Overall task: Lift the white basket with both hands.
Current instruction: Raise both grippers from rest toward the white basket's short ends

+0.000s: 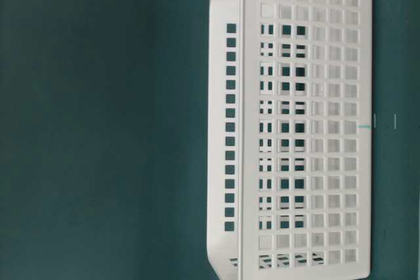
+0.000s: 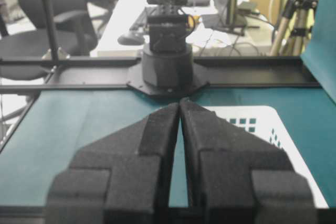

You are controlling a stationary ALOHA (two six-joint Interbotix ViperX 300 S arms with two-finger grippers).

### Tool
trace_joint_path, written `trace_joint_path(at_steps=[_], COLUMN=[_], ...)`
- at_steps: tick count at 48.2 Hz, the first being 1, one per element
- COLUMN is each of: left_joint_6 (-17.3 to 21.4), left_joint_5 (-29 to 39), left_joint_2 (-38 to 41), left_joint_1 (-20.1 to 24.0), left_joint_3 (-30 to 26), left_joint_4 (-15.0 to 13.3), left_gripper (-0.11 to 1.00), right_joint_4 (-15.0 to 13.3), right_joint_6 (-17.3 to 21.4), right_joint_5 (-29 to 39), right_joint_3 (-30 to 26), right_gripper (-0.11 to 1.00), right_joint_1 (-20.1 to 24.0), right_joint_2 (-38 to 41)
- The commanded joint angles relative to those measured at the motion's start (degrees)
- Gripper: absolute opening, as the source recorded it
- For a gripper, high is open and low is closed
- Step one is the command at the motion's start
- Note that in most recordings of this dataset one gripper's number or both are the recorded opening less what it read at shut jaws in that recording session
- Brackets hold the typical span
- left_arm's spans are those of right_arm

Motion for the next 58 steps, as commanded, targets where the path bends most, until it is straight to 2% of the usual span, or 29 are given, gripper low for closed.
trace_joint_path(at_steps=[1, 3, 8, 12, 16, 19, 28, 34, 41, 48, 58], left_joint_6=[-2.55, -4.13, -8.79, -12.04, -16.0, -19.69, -33.57, -40.78, -47.02, -52.73, -59.59], left_joint_5=[1.41, 2.46, 6.33, 9.05, 12.22, 15.03, 25.22, 30.67, 34.45, 36.91, 42.28], left_joint_2=[0.35, 0.35, 0.35, 0.35, 0.62, 1.14, 4.75, 7.29, 10.37, 12.92, 15.64], left_joint_1=[0.35, 0.62, 0.88, 0.97, 1.58, 2.11, 4.39, 5.19, 5.89, 7.12, 10.46], left_joint_3=[-1.41, -1.85, -3.6, -5.19, -7.38, -9.23, -14.24, -16.44, -19.34, -21.53, -23.38], left_joint_4=[0.79, 0.7, 0.79, 0.79, 0.79, 0.79, 0.79, 0.88, 0.97, 0.97, 0.97], left_gripper=[0.14, 0.13, 0.0, -0.05, -0.05, -0.05, -0.05, -0.05, -0.05, -0.05, -0.05], right_joint_4=[0.97, 4.83, 13.45, 17.4, 21.8, 23.64, 23.64, 22.94, 21.88, 19.42, 13.27], right_joint_6=[1.05, 1.67, 4.66, 6.5, 9.58, 12.48, 20.57, 24.52, 30.32, 37.0, 46.93], right_joint_5=[-0.35, 0.62, 5.98, 12.92, 21.09, 27.16, 46.49, 52.91, 57.48, 62.4, 69.7], right_joint_3=[-1.23, -2.02, -4.22, -6.68, -10.2, -12.74, -21.01, -24.96, -27.6, -30.06, -32.43], right_gripper=[0.14, 0.12, -0.01, -0.03, -0.03, -0.03, -0.03, -0.03, -0.03, -0.03, -0.03], right_joint_1=[-0.53, -0.97, -3.08, -4.92, -8.88, -12.3, -19.07, -20.57, -21.71, -23.12, -23.64], right_joint_2=[0.26, 0.26, 0.53, 1.05, 2.46, 3.78, 10.81, 16.26, 21.62, 24.96, 27.95])
